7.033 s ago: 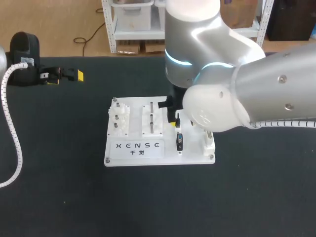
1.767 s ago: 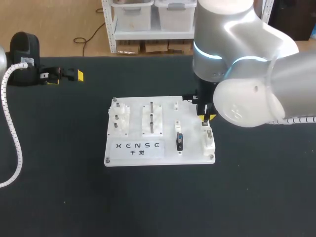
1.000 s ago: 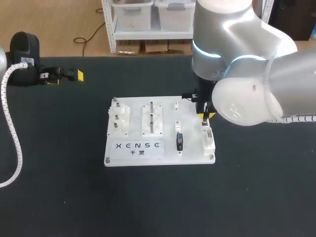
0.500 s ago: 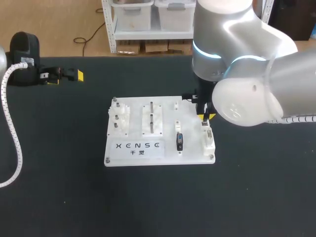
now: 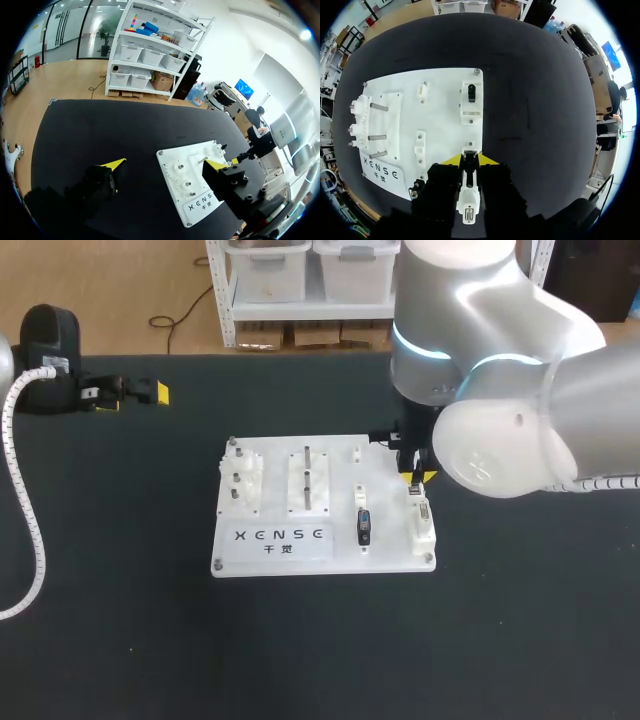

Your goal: Insert the USB connector, Ethernet cable, and multi-pin plug into their matching sockets one by one.

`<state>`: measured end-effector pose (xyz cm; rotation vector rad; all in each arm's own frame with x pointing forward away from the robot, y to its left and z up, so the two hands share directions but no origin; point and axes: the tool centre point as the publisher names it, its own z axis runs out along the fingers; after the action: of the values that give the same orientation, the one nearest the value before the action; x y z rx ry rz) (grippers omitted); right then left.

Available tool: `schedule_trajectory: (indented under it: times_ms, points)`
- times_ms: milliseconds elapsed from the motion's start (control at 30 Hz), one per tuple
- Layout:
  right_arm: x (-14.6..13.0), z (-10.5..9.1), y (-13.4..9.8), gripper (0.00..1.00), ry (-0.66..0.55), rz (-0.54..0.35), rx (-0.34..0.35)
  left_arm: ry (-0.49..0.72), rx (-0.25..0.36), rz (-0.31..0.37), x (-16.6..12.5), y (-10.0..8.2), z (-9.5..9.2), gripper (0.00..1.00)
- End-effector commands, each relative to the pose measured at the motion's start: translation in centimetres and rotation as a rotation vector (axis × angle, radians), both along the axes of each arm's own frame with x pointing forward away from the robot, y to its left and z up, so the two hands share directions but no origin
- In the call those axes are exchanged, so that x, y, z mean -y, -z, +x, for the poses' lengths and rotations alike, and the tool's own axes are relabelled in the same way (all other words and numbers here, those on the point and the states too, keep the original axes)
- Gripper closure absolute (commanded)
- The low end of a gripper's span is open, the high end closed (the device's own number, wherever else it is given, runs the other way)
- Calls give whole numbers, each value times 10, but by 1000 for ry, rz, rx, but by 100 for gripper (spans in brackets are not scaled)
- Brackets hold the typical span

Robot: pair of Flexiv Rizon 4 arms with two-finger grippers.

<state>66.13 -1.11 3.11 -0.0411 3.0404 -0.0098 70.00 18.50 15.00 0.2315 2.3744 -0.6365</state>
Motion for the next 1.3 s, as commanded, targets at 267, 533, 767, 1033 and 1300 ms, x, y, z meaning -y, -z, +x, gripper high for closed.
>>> schedule_trajectory:
  times_ms: [267, 533, 767, 1033, 1300]
  points:
    - [2, -1, -2, 100, 1, 2, 10, 0, 0, 0, 0, 0, 0, 0]
    - [4, -2, 1, 100, 6, -2, 1, 0, 0, 0, 0, 0, 0, 0]
    - [4, -2, 3, 100, 8, -5, -3, 0, 0, 0, 0, 0, 0, 0]
    - [2, 0, 4, 100, 0, -4, -1, 0, 0, 0, 0, 0, 0, 0]
    - [1, -1, 6, 100, 0, -9, -6, 0, 0, 0, 0, 0, 0, 0]
